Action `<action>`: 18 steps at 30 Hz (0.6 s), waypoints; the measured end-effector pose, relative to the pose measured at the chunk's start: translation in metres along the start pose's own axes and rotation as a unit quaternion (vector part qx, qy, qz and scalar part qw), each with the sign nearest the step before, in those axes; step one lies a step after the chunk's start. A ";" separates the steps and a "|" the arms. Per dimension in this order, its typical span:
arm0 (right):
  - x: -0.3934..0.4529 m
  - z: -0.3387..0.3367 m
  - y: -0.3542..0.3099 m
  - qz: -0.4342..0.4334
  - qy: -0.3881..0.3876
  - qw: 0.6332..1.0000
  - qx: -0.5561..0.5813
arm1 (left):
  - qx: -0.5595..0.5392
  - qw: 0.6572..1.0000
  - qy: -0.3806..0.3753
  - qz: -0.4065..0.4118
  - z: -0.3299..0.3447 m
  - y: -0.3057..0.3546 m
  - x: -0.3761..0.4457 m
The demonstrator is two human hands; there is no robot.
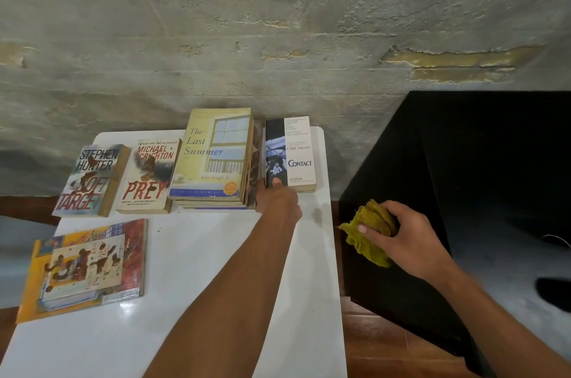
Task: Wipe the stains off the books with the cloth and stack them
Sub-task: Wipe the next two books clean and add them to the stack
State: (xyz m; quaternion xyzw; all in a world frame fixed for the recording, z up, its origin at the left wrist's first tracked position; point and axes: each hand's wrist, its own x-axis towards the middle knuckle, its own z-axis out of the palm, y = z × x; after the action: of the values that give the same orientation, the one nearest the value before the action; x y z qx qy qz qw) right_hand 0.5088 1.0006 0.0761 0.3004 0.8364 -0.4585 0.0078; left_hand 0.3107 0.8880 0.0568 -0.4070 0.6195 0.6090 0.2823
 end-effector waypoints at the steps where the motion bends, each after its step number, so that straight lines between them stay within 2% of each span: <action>1: 0.000 0.000 0.000 0.002 -0.001 1.000 0.000 | -0.002 1.000 0.001 -0.001 0.000 0.001 0.000; 6: -0.002 -0.001 -0.004 0.016 -0.009 1.000 0.018 | 0.012 0.999 -0.027 -0.018 -0.003 0.001 -0.001; 11: -0.012 -0.006 -0.025 0.024 -0.029 0.997 0.062 | 0.092 0.993 -0.032 0.065 -0.007 0.000 -0.002; 16: -0.026 -0.004 -0.067 0.017 -0.039 0.992 0.115 | 0.092 0.991 -0.090 0.045 -0.033 0.003 -0.030; 18: -0.031 0.002 -0.092 0.021 -0.045 0.989 0.138 | 0.108 0.976 -0.173 0.076 -0.062 0.010 -0.054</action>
State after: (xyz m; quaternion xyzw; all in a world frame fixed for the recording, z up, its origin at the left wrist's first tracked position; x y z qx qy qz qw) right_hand 0.4871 0.9471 0.1541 0.2953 0.7573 -0.5823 0.0133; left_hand 0.3388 0.8345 0.1140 -0.2139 0.6527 0.6191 0.3807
